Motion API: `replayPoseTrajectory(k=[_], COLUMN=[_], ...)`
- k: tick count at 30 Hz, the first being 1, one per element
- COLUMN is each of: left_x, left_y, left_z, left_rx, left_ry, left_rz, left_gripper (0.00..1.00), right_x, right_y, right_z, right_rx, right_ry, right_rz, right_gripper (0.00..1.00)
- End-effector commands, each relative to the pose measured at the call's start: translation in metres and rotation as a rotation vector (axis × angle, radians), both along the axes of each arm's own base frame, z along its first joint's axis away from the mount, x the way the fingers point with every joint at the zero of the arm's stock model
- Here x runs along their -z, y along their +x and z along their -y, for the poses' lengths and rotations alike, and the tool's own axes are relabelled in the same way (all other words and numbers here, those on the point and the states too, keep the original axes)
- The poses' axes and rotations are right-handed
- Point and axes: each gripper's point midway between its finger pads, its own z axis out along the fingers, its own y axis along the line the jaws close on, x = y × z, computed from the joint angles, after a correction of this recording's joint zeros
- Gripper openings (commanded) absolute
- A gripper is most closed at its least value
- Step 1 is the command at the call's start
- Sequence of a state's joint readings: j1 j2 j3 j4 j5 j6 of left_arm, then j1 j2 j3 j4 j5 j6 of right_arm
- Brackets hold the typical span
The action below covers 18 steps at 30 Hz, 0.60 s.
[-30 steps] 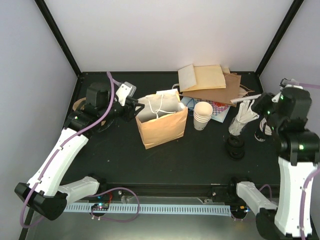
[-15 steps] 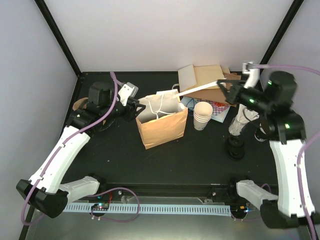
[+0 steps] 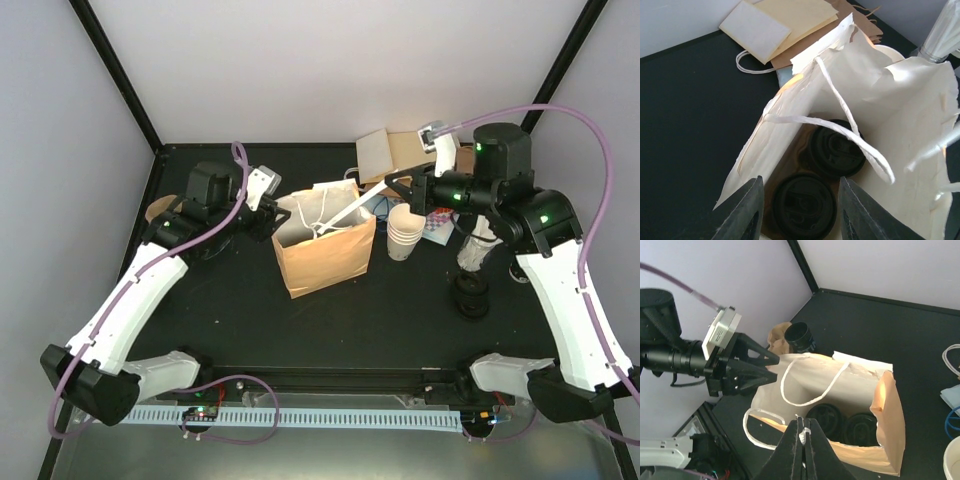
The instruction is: Pack the takeout coffee
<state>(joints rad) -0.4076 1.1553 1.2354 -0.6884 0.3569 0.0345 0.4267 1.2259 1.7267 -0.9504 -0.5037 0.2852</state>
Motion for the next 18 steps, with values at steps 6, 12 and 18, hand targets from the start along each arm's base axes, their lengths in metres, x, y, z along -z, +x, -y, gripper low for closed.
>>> replayPoseTrajectory(k=[6,12,18], left_x=[-0.003,-0.002,-0.002], left_y=[0.017,0.027,0.039], left_z=[0.006,0.015,0.022], left_rx=[0.008,0.024,0.031], left_ry=[0.013,-0.007,-0.02], left_rz=[0.018,0.008,-0.004], left_gripper=[0.44,0.46,0.49], right_x=[-0.004,-0.005,0.004], right_y=[-0.009,-0.018,-0.012], right_z=[-0.012,-0.025,-0.034], right_rx=[-0.059,-0.147,-0.149], right_ry=[-0.041,-0.024,-0.052], right_rz=[0.045,0.047,0.037], right_gripper=[0.01,0.01,0.01])
